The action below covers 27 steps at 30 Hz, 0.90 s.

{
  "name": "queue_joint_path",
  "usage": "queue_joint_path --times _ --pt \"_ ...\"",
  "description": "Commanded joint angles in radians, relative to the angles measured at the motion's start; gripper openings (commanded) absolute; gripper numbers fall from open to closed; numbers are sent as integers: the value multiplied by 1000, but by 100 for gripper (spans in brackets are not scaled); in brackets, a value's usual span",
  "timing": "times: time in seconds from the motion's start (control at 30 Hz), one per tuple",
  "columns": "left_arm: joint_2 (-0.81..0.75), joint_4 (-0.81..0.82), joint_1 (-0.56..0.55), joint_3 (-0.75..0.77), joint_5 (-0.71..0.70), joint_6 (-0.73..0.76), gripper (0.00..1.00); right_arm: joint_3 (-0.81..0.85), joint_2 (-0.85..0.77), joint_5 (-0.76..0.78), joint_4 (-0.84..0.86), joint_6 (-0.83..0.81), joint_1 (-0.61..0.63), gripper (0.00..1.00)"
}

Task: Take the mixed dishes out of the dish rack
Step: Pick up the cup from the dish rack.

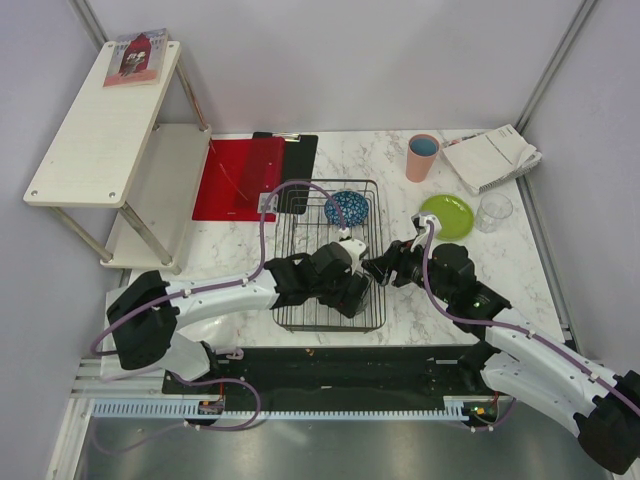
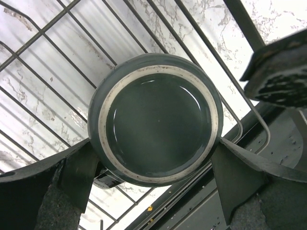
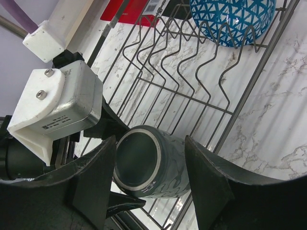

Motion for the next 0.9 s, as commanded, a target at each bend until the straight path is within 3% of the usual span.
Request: queue_joint_path --times 0.0,0.4,0.87 --pt "-35 128 -4 -12 -10 -11 99 3 -9 -34 52 10 5 66" --pt "-105 151 -4 -37 -122 52 99 4 -29 -41 48 7 5 66" --pt "82 120 -4 35 -90 83 99 9 -40 -38 39 7 6 67"
